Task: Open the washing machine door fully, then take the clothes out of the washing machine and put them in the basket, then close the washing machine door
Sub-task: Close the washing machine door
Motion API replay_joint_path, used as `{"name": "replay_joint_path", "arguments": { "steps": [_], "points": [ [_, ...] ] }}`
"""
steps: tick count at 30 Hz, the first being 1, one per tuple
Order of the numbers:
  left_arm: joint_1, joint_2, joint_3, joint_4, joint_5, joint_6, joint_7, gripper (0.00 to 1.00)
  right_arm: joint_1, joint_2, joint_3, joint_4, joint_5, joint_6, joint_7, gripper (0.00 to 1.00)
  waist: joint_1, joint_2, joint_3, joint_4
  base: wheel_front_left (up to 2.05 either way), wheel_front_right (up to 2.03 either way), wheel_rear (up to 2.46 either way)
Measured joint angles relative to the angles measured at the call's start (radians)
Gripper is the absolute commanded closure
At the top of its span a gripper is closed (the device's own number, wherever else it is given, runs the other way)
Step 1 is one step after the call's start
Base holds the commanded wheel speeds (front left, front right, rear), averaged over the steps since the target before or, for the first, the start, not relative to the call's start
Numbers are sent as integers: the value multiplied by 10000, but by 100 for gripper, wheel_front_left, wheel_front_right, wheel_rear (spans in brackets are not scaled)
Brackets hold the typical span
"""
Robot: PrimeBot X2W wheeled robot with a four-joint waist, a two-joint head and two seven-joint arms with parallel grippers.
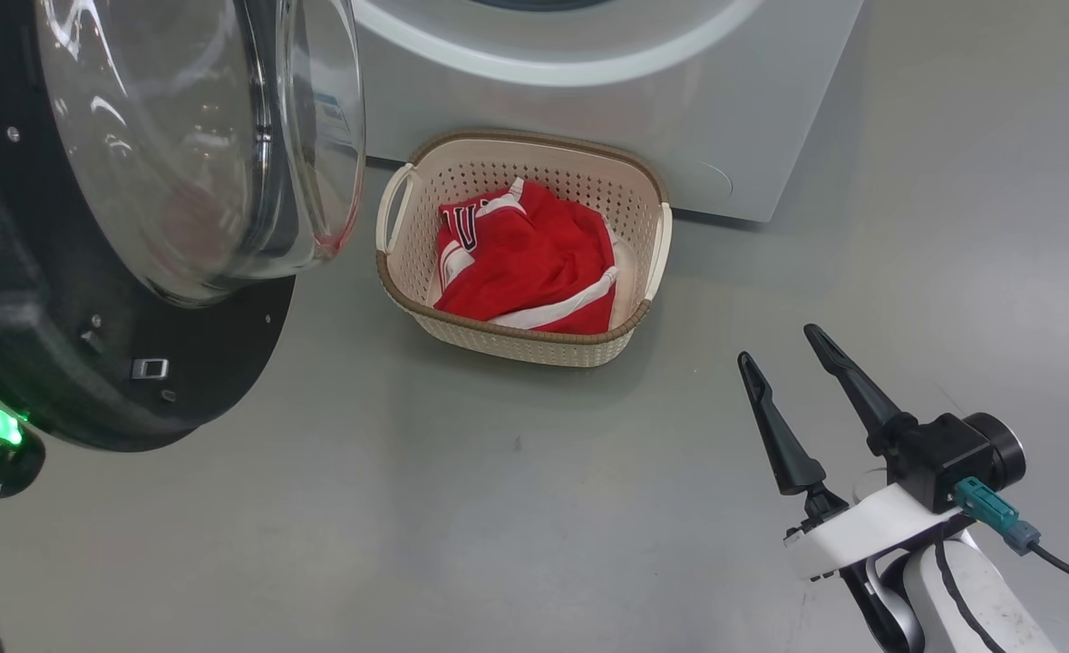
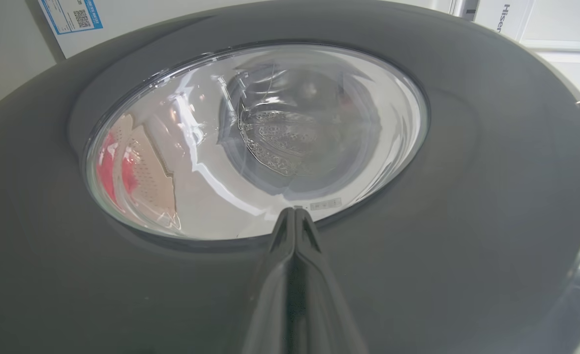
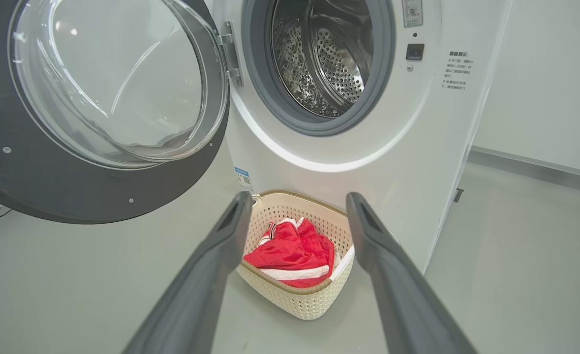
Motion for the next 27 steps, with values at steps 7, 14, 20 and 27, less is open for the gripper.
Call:
{"name": "replay_joint_path", "arguments": {
  "steps": [7, 14, 20, 27],
  "points": [
    [356, -612, -194, -731, -301, 0, 291, 100, 84, 35, -25, -42, 0, 0, 0, 0, 0, 0, -69, -63, 0, 0, 0],
    [761, -1045, -374, -1494, -324, 0, 493, 100, 121, 100, -73, -63, 0, 0, 0, 0, 0, 0, -126, -163, 0, 0, 0],
    [1090, -1264, -675, -2065, -326, 0, 593, 100, 173, 178, -81, -69, 0, 0, 0, 0, 0, 0, -168, -258, 0, 0, 0],
    [1353, -1363, -913, -2466, -430, 4, 593, 100, 185, 240, -59, -102, 0, 0, 0, 0, 0, 0, -181, -407, 0, 0, 0]
  ]
}}
